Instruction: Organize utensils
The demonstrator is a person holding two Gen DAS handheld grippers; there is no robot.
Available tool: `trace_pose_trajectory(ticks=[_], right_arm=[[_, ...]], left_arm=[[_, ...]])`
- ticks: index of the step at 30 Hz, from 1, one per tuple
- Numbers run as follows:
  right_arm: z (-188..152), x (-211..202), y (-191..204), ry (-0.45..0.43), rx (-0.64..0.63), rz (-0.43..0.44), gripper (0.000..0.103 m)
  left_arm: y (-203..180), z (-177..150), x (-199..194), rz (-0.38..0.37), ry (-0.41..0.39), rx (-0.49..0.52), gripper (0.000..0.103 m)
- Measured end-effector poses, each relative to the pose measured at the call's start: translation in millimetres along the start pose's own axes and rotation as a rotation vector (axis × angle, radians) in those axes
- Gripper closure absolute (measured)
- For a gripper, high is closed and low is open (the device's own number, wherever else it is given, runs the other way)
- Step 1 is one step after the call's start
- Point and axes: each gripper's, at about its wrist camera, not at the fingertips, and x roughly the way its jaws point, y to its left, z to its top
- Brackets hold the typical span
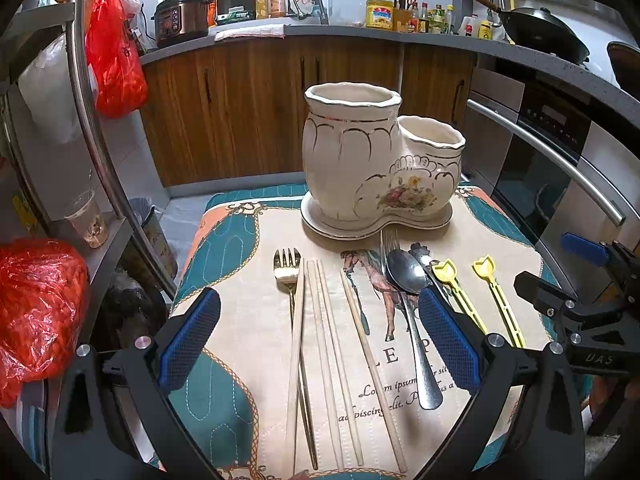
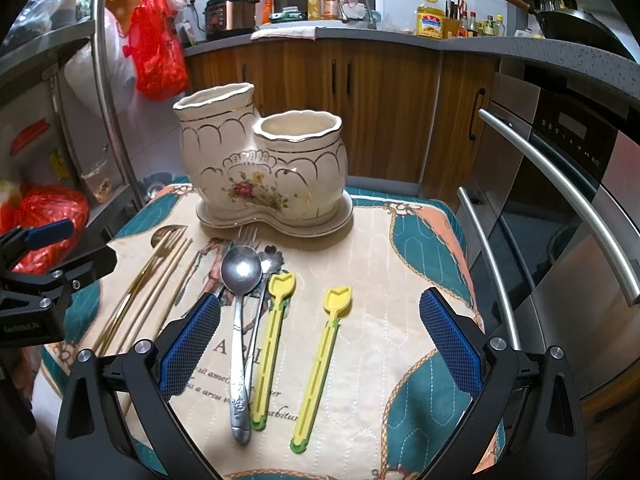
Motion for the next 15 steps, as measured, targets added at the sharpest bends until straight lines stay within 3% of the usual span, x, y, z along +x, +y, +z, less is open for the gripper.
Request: trace_pose_trajectory(ticks=[15], right_arm=[[-2.4, 1.2, -0.5, 0.004, 0.001, 0.001, 0.004]], left_arm=[[-0.1, -1.7, 0.5, 0.005, -0.002, 0.004, 0.005]])
